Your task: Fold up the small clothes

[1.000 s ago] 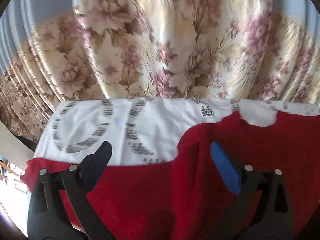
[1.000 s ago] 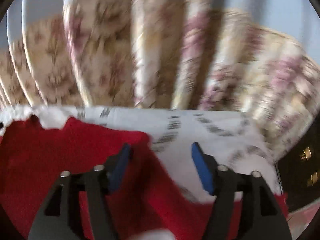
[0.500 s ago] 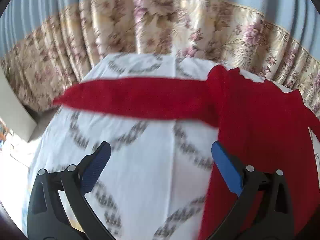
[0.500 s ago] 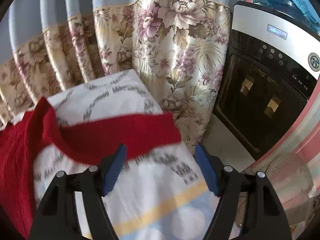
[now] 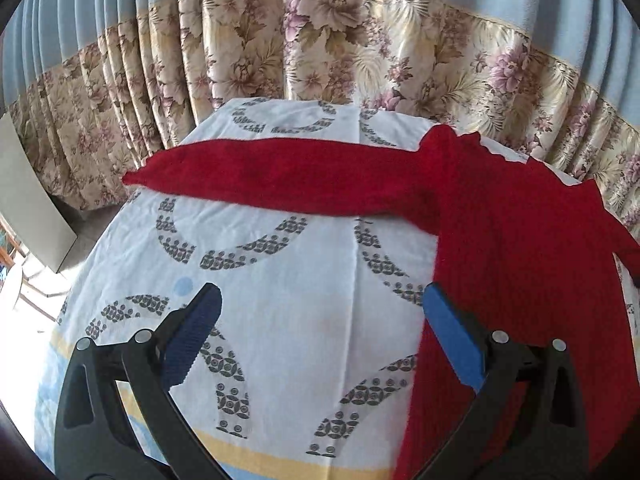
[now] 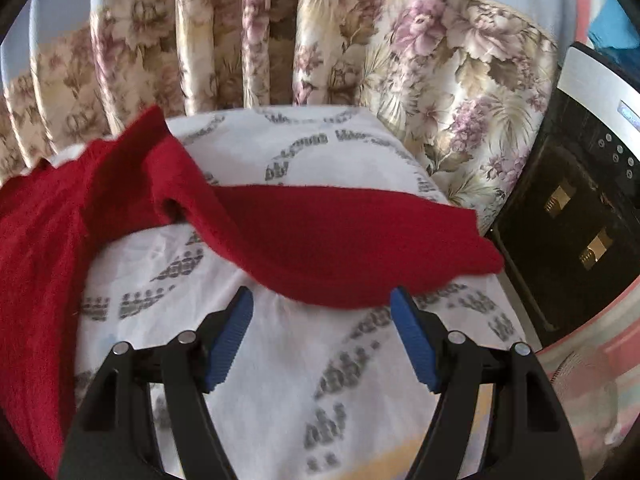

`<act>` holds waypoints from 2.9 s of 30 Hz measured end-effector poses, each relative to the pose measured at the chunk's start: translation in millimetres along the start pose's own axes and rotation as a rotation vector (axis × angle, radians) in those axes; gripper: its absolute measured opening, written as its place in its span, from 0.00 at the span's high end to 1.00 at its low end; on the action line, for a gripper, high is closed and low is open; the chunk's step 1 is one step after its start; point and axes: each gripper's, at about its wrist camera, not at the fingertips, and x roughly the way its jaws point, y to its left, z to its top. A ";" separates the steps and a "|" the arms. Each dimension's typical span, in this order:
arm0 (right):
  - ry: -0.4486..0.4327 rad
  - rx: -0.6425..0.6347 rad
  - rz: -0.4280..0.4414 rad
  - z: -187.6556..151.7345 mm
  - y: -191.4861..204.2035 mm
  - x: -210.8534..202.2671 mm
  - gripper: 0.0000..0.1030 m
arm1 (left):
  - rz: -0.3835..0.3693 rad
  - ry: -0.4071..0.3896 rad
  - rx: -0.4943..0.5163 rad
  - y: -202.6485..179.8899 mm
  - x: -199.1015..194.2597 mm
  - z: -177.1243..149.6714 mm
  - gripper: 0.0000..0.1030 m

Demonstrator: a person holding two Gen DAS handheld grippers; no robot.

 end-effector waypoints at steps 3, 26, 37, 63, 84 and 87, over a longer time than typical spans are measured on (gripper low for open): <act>0.016 0.009 -0.014 7.5 0.6 9.0 0.32 | -0.007 -0.006 0.011 -6.5 -1.2 4.5 0.03; -0.238 0.442 0.074 98.3 -60.1 -17.4 0.90 | -0.086 -0.015 0.033 -57.7 15.6 32.3 0.03; -0.244 0.189 0.439 114.0 148.7 -39.9 0.90 | -0.127 -0.006 -0.004 -72.0 29.2 48.7 0.03; -0.089 0.054 0.241 16.8 125.2 -52.8 0.07 | -0.185 -0.027 0.203 -183.8 20.9 54.6 0.03; -0.182 0.100 0.117 92.6 -1.0 -2.0 0.07 | -0.235 -0.010 0.384 -437.4 72.9 36.6 0.03; -0.168 0.133 0.128 88.4 -9.5 3.7 0.07 | -0.239 -0.005 0.409 -455.8 80.9 33.5 0.03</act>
